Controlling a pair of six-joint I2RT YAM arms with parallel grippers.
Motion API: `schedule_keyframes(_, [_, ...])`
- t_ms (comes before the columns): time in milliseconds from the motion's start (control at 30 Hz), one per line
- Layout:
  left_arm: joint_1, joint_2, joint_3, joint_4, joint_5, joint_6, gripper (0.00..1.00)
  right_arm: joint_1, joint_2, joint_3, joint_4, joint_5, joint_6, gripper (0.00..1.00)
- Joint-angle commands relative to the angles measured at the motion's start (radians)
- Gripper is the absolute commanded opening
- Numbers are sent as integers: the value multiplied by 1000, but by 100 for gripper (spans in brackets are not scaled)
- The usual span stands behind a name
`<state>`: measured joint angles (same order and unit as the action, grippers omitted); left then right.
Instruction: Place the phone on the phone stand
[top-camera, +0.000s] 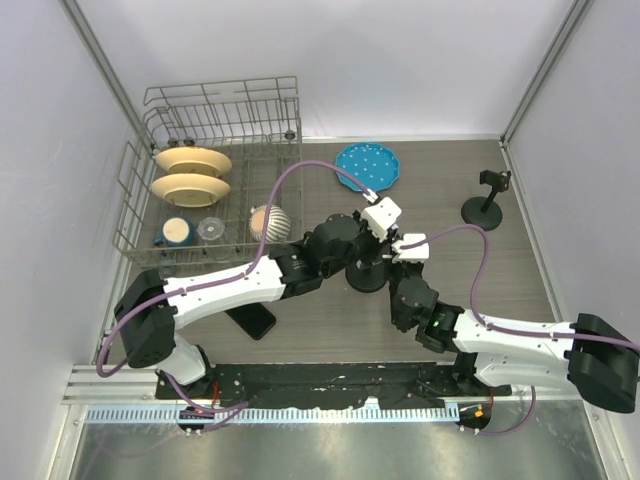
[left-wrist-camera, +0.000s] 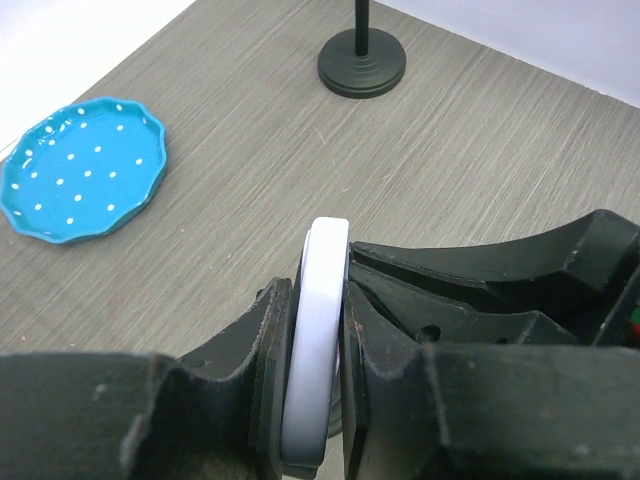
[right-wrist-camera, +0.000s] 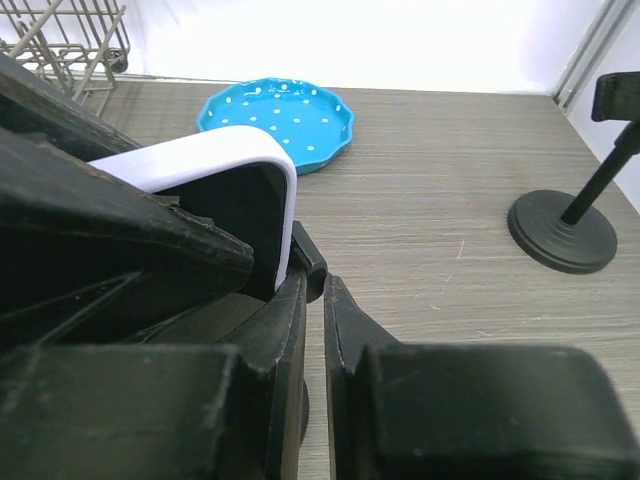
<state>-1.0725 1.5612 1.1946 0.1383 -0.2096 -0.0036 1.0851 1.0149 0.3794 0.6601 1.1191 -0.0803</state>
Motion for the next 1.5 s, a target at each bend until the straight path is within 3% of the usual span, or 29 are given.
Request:
schedule_keyframes(0, [82,30,17,129,-269,22,0,128,-35,71,60,-30,20,1])
schedule_keyframes(167, [101,-22,-41,129,-195,8,0,128,-58,127,-215,-5,186,1])
schedule_keyframes(233, [108,-27,-62,132,-203,-28,0,128,-58,136,-278,-13,230,7])
schedule_keyframes(467, [121,-20,-70,147,-194,-41,0,180,-6,205,-346,27,264,8])
schedule_keyframes(567, [125,-18,-73,144,-183,-39,0,191,10,242,-397,21,304,14])
schedule_keyframes(600, [126,-23,-76,142,-179,-38,0,191,2,265,-466,13,348,23])
schedule_keyframes(700, [137,-32,-90,138,-125,-38,0,191,-66,277,-594,-68,395,39])
schedule_keyframes(800, [138,-41,-104,133,-96,-32,0,190,-137,254,-704,-157,428,47])
schedule_keyframes(967, [143,-27,-102,132,-66,-38,0,190,-257,224,-852,-208,482,51])
schedule_keyframes(1067, [149,-26,-99,121,-63,-38,0,190,-308,201,-860,-329,459,54])
schedule_keyframes(1133, [152,-27,-99,119,-65,-35,0,191,-320,190,-841,-505,442,54])
schedule_keyframes(1200, [155,-27,-95,107,-57,-32,0,190,-329,182,-853,-547,467,54])
schedule_keyframes(1333, [166,-59,-96,78,-1,-36,0,187,-374,156,-928,-351,539,64])
schedule_keyframes(1400, [174,-90,-98,41,79,-38,0,121,-378,162,-956,-347,542,69])
schedule_keyframes(1433, [181,-99,-101,31,120,-36,0,80,-372,161,-947,-443,525,70])
schedule_keyframes(1467, [184,-111,-102,18,162,-33,0,-41,-366,155,-927,-512,510,70])
